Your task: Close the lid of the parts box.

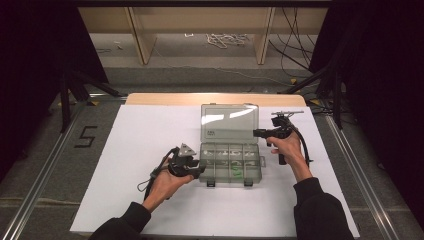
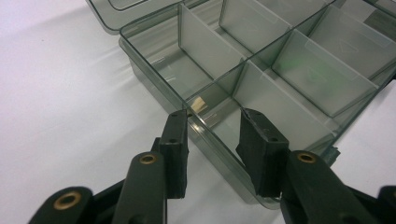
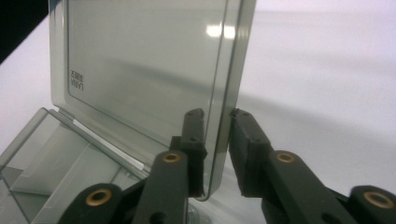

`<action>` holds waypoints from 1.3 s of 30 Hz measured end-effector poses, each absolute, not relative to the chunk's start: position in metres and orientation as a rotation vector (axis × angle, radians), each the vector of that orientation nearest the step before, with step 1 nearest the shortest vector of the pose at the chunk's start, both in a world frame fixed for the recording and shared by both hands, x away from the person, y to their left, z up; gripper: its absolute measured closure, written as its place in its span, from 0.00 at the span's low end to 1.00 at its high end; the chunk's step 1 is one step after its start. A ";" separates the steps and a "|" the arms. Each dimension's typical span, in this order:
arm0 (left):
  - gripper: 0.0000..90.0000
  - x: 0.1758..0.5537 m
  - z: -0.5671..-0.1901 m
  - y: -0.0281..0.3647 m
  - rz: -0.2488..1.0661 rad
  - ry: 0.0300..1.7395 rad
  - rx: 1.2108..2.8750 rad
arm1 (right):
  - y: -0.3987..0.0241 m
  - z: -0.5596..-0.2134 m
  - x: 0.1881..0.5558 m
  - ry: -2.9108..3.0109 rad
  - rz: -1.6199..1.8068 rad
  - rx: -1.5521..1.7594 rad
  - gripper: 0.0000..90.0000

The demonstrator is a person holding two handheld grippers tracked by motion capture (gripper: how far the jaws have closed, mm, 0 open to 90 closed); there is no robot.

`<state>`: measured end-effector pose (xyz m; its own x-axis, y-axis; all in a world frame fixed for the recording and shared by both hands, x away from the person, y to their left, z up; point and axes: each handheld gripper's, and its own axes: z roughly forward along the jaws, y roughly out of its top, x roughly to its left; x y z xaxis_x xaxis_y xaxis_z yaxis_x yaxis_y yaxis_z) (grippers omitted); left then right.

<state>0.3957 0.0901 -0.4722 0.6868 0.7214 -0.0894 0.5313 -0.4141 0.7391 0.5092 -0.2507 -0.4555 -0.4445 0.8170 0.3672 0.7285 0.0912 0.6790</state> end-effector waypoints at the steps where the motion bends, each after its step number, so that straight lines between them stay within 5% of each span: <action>1: 0.70 0.396 -0.472 0.090 0.320 0.958 2.116 | -0.253 -0.456 0.509 2.245 1.298 1.557 0.89; 39: 0.69 0.398 -0.473 0.093 0.275 0.962 2.089 | -0.249 -0.462 0.476 2.094 1.283 1.210 0.92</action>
